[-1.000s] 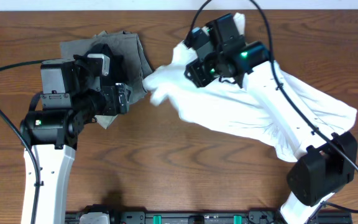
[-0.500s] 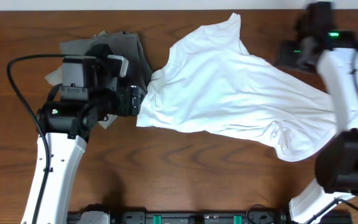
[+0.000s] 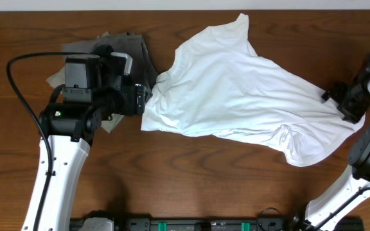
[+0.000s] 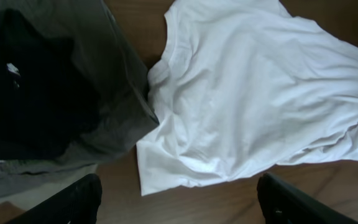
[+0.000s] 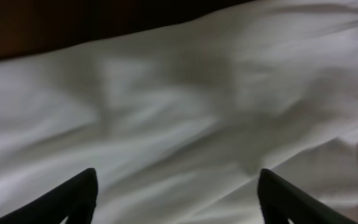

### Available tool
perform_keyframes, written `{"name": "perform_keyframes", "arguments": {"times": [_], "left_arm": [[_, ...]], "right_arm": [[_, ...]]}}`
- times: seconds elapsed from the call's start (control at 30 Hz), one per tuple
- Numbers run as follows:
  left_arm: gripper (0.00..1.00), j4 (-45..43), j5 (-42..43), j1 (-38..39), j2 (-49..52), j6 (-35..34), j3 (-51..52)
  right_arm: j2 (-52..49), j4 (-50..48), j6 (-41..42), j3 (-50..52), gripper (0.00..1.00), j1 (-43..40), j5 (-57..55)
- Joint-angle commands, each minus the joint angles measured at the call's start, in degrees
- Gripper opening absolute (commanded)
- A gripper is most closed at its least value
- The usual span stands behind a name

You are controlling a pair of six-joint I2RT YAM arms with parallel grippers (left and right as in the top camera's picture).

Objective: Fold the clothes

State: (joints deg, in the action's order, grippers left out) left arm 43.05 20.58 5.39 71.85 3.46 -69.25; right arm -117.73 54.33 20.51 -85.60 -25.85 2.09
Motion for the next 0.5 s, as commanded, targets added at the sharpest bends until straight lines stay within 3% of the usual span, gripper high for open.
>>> {"name": "perform_keyframes", "arguments": {"times": [0.0, 0.1, 0.17, 0.27, 0.47], "left_arm": [[0.82, -0.72, -0.52, 0.17, 0.37, 0.96, -1.53], [0.82, -1.05, -0.52, 0.17, 0.37, 0.96, -1.53], [0.82, -1.05, -0.52, 0.17, 0.37, 0.96, -1.53], [0.82, -1.11, -0.50, 0.17, 0.37, 0.24, -1.53], [0.82, -1.18, -0.50, 0.17, 0.37, -0.79, -1.53]], "right_arm": [[-0.52, -2.95, 0.63, 1.64, 0.82, -1.88, 0.31], [-0.52, -7.52, 0.63, 3.80, 0.72, -2.23, 0.33], [-0.52, -10.75, 0.66, 5.60, 0.56, -2.21, 0.28], [-0.55, -15.32, 1.66, 8.74, 0.50, -2.27, 0.28], [-0.57, -25.38, 5.64, 14.80, 0.07, -3.06, 0.37]]}}
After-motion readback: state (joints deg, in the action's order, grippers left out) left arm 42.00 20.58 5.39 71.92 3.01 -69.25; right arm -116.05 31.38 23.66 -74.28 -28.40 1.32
